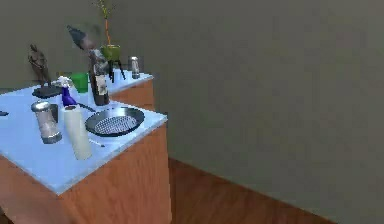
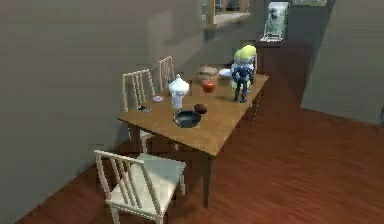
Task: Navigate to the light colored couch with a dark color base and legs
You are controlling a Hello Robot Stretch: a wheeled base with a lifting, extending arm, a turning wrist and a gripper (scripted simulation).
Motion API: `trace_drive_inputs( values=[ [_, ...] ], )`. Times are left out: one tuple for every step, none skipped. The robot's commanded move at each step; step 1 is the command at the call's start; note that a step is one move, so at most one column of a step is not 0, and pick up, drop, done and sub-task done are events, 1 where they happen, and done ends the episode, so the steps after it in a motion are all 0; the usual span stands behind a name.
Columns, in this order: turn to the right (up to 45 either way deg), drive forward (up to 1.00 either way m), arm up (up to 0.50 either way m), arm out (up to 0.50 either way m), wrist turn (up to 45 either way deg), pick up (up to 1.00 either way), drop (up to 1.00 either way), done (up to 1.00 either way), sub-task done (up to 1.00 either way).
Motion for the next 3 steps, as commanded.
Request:
trace_drive_inputs(
  values=[
    [-45.0,0.0,0.0,0.0,0.0,0.0,0.0,0.0,0.0],
    [-45.0,0.0,0.0,0.0,0.0,0.0,0.0,0.0,0.0],
    [-45.0,0.0,0.0,0.0,0.0,0.0,0.0,0.0,0.0]
  ],
)
